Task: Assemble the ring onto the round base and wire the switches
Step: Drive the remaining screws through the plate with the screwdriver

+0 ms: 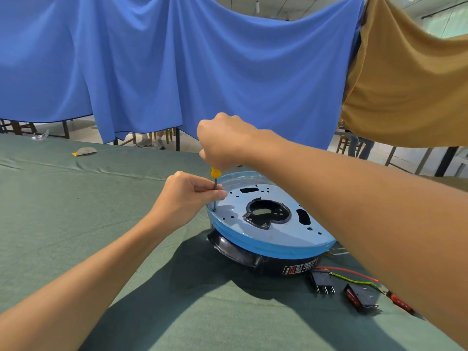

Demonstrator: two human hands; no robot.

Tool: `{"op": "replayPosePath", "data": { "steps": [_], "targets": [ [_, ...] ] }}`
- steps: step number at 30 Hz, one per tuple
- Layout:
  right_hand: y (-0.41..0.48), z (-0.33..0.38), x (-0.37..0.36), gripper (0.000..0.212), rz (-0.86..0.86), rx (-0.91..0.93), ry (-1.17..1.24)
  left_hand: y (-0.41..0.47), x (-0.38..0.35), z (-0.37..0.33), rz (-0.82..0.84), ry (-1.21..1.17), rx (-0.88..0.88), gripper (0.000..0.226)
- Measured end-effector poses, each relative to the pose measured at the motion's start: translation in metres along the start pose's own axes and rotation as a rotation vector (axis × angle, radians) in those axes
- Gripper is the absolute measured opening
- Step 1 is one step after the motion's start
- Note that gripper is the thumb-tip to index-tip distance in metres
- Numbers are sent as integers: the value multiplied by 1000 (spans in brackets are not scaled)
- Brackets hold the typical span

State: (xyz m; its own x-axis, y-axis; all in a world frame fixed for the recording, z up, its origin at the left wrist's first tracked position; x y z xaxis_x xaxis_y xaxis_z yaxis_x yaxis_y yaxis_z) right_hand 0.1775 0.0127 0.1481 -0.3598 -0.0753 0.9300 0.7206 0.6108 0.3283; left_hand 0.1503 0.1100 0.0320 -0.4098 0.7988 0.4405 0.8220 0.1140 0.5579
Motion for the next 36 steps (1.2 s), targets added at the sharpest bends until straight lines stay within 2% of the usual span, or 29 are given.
{"op": "replayPosePath", "data": {
  "steps": [4, 6, 9, 12, 14, 16, 18, 21, 22, 24, 26, 28, 30, 33, 36],
  "targets": [
    [2, 0, 5, 28, 92, -6, -5, 0, -1, -1, 43, 37, -16, 11],
    [2, 2, 9, 16, 173, 47, 60, 1, 0, -1, 84, 48, -16, 15],
    [4, 1, 10, 2, 132, 80, 103, 2, 0, -1, 128, 68, -19, 17],
    [7, -7, 1, 26, 51, 0, 107, 1, -2, 0, 58, 40, -10, 12],
    [6, -11, -5, 33, 26, -66, 75, 1, -2, 0, -26, 37, -5, 11],
    [5, -14, -6, 36, 33, -85, 63, 1, -3, 0, -33, 64, -14, 8],
    [3, -14, -1, 36, 91, -41, 78, 2, -3, -2, 27, 82, -17, 10],
    [2, -10, 6, 8, 153, 42, 129, 3, -1, -2, 116, 81, 1, 15],
    [2, -9, 6, 5, 130, 48, 140, 3, -1, -2, 135, 77, 4, 16],
    [3, -9, 4, 20, 60, 30, 139, 3, -1, -1, 140, 57, 10, 16],
    [2, -9, -1, 30, 12, -8, 154, 1, -3, 0, 68, 30, 5, 13],
    [0, -8, -6, 35, -15, -47, 114, 0, -4, 0, -32, 43, -13, 13],
    [-1, -9, -7, 35, -27, -77, 64, -1, -5, -1, -31, 92, -46, 12],
    [0, -8, 2, 34, 85, -52, 76, 0, -3, -4, 68, 122, -99, 16],
    [-2, -5, 9, 11, 199, 12, 104, 0, -1, -5, 97, 95, -118, 18]
  ]
}}
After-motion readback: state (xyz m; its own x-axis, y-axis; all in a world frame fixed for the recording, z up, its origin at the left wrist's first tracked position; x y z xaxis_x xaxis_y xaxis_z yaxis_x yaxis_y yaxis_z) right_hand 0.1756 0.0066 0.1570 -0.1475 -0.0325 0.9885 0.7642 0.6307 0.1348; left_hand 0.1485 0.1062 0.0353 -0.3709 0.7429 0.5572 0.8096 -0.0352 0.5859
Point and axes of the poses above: each hand's wrist, its own y-axis towards the middle knuckle, its own x-axis out of the back of the hand, z = x × y, the point moved 2 cm from there along y, towards the middle knuckle, and after that the axes turned 6 degrees about -x, right-handed, at the moved point
